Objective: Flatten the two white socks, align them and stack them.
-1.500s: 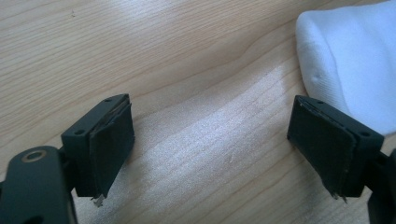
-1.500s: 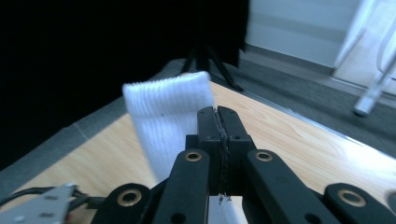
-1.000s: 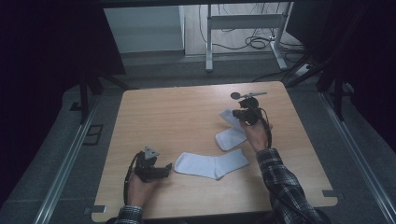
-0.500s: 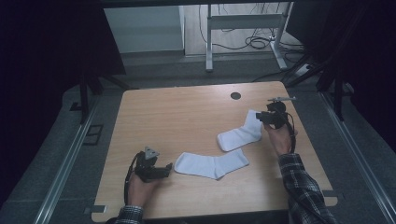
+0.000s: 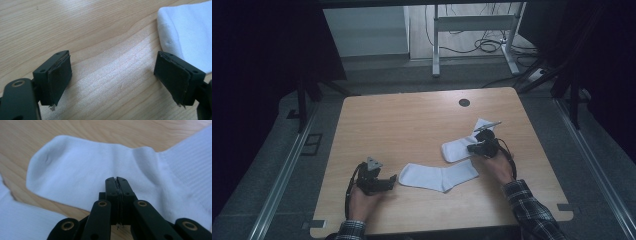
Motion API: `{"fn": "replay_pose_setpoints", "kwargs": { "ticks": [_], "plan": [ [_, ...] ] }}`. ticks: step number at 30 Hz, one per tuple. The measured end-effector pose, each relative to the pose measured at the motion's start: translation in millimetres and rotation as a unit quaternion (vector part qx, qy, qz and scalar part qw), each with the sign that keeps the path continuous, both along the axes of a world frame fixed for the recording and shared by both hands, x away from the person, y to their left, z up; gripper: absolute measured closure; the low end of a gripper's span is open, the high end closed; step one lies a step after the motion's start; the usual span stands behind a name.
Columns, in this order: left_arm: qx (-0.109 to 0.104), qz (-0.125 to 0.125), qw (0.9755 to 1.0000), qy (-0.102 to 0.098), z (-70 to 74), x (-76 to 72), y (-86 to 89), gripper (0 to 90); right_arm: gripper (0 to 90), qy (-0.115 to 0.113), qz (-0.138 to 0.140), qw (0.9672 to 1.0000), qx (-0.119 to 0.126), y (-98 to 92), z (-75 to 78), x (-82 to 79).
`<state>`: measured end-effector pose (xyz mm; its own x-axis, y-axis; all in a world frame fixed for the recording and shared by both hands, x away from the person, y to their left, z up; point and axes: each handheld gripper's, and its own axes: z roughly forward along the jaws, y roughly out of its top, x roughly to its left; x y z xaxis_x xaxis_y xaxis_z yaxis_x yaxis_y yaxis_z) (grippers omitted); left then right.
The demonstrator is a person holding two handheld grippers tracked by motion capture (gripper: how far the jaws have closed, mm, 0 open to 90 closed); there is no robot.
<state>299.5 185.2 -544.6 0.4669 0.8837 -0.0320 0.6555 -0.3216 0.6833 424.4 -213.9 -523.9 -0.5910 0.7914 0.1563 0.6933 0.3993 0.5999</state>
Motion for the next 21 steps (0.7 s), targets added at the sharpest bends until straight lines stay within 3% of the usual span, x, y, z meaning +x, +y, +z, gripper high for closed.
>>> {"fn": "replay_pose_setpoints", "kwargs": {
  "ticks": [9,12,16,19,21],
  "plan": [
    [-0.001,-0.001,1.0,0.001,0.2,2.1,-0.3,15.1,77.5,0.008,0.044,0.9988,0.02,60.1,-1.5,-6.8],
    [0.0,-0.001,1.0,0.002,0.9,2.5,0.6,16.5,76.4,-0.004,0.066,0.9976,0.017,73.5,1.1,-8.4],
    [0.001,0.003,1.0,0.005,2.4,3.9,1.7,20.1,73.3,-0.03,0.073,0.9968,0.013,68.4,10.4,-9.2],
    [0.005,0.007,0.9999,0.013,5.0,6.3,1.5,24.5,70.2,-0.044,0.064,0.9969,0.012,52.0,16.4,-7.7],
    [-0.005,0.008,0.9998,0.019,7.0,8.8,-0.4,27.4,68.9,-0.049,0.053,0.9973,0.016,37.9,19.1,-6.3]
  ]
}}
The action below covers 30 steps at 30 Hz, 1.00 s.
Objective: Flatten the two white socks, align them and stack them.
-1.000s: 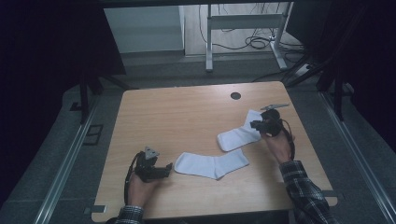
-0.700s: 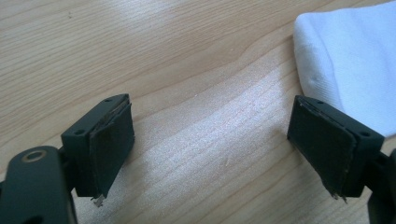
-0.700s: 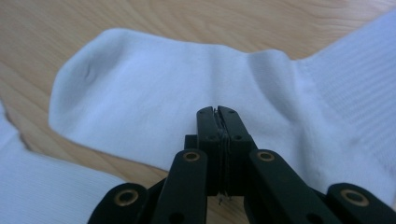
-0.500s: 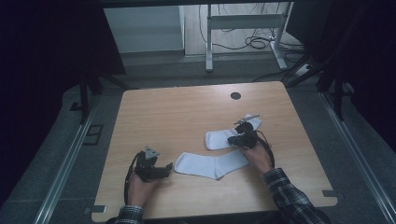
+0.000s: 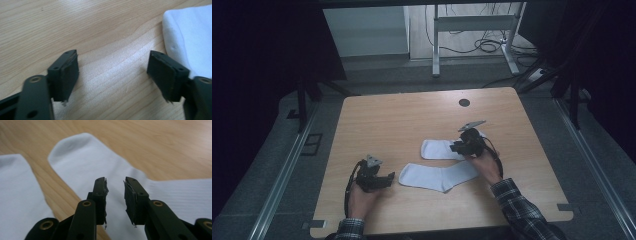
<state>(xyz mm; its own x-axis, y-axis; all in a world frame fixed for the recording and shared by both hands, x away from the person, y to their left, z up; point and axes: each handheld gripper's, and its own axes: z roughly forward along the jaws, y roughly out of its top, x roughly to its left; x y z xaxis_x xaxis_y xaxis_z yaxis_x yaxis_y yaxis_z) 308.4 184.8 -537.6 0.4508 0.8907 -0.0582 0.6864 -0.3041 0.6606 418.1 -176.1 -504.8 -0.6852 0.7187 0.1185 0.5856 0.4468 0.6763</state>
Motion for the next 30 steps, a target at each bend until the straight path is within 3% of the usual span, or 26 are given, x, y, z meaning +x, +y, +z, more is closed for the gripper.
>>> {"fn": "replay_pose_setpoints", "kwargs": {
  "ticks": [6,9,11,16,24,30],
  "plan": [
    [-0.008,-0.014,0.9997,-0.02,18.0,8.5,-12.6,36.0,65.5,-0.002,-0.039,0.9992,0.007,-43.1,3.7,7.7],
    [-0.026,-0.026,0.9989,-0.03,29.0,18.8,-21.9,43.5,64.7,-0.01,-0.055,0.9984,0.005,-59.7,4.3,10.5],
    [-0.032,-0.034,0.9984,-0.031,33.0,25.5,-28.8,49.9,65.0,-0.02,-0.063,0.9978,-0.004,-68.6,3.6,12.7],
    [-0.036,-0.055,0.9974,-0.029,38.3,44.3,-53.5,56.1,66.4,-0.032,-0.084,0.9958,-0.017,-88.1,2.1,19.3],
    [-0.044,-0.067,0.9967,-0.01,31.1,70.0,-86.9,56.8,65.6,-0.042,-0.102,0.9936,-0.026,-98.9,-3.6,35.8],
    [-0.033,-0.073,0.9968,0.0,24.0,82.6,-101.5,51.0,61.7,-0.033,-0.105,0.9935,-0.029,-96.9,-15.5,44.3]
  ]
}}
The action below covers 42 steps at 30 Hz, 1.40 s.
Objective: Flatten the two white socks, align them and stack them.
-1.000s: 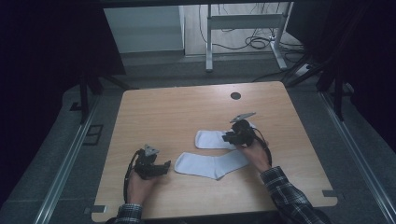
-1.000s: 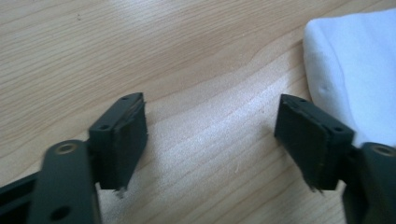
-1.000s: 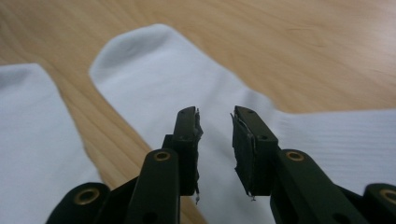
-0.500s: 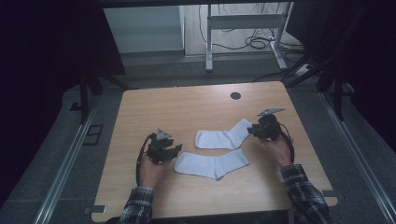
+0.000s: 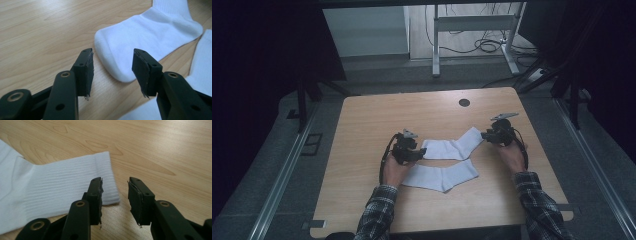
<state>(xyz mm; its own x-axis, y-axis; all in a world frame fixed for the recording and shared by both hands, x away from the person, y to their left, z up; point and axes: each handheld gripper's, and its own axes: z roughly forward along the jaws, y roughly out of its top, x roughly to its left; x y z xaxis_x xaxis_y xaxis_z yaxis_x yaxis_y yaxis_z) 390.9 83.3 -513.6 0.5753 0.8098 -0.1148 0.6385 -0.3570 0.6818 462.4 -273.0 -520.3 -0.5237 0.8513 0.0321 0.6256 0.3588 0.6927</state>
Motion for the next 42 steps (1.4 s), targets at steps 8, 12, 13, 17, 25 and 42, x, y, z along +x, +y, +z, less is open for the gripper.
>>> {"fn": "replay_pose_setpoints", "kwargs": {
  "ticks": [8,12,13,17,25,42],
  "plan": [
    [0.042,0.002,0.9989,0.019,-12.7,11.7,-9.4,62.1,70.2,0.015,0.006,0.9998,-0.008,6.1,-8.1,1.0],
    [0.033,0.001,0.999,0.031,-15.2,14.7,-8.8,77.3,79.2,0.03,0.002,0.9995,0.006,6.7,-7.6,-0.3],
    [0.033,-0.001,0.9989,0.032,-15.1,15.0,-9.0,79.7,80.1,0.033,-0.001,0.9994,0.006,7.0,-7.2,-0.7],
    [0.048,-0.002,0.9987,0.018,-12.7,12.9,-9.9,84.7,81.1,0.037,0.0,0.9993,0.003,8.6,-4.5,-3.4],
    [0.037,0.003,0.9993,0.0,3.5,3.5,0.9,84.8,80.9,0.025,0.015,0.9995,0.013,12.3,6.5,-13.9],
    [0.008,0.004,0.9996,-0.028,29.0,-45.1,43.3,84.8,80.9,-0.008,0.077,0.9968,0.021,36.0,35.6,-62.7]
  ]
}}
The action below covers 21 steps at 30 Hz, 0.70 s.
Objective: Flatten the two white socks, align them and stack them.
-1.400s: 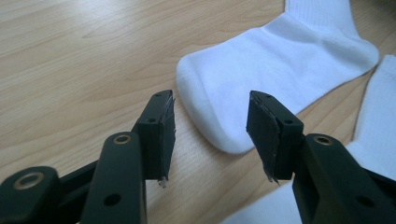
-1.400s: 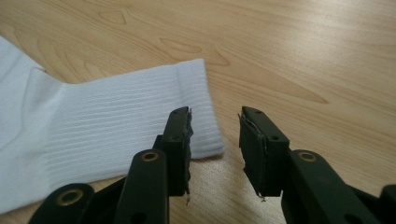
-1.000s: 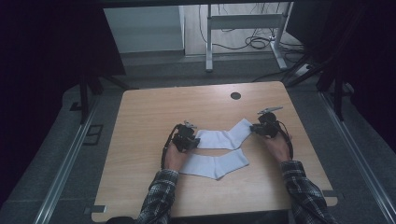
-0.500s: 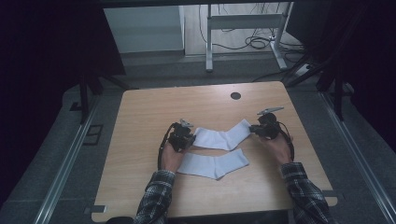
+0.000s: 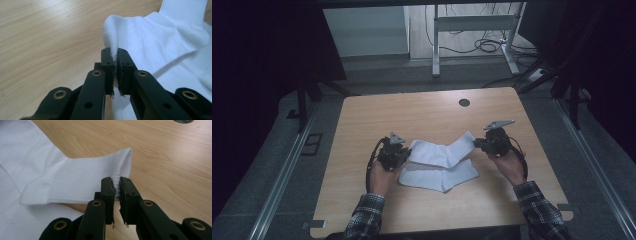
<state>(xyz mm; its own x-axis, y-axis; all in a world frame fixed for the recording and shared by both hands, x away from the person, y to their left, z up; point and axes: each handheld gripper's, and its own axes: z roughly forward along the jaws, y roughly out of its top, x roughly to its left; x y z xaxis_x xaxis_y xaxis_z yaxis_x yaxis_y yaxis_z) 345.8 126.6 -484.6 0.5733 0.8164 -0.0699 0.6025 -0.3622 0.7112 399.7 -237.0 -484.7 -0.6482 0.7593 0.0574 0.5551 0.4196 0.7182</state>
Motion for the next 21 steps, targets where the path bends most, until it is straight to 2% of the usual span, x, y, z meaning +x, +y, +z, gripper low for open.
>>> {"fn": "replay_pose_setpoints", "kwargs": {
  "ticks": [12,21],
  "plan": [
    [-0.011,-0.006,0.9999,-0.002,-1.1,-37.1,22.1,84.8,80.8,-0.012,0.045,0.9989,-0.003,12.7,7.3,-41.7],
    [-0.016,-0.017,0.9997,-0.002,-6.4,-54.9,23.4,84.7,80.8,-0.008,0.06,0.9981,-0.003,10.5,7.3,-65.6]
  ]
}}
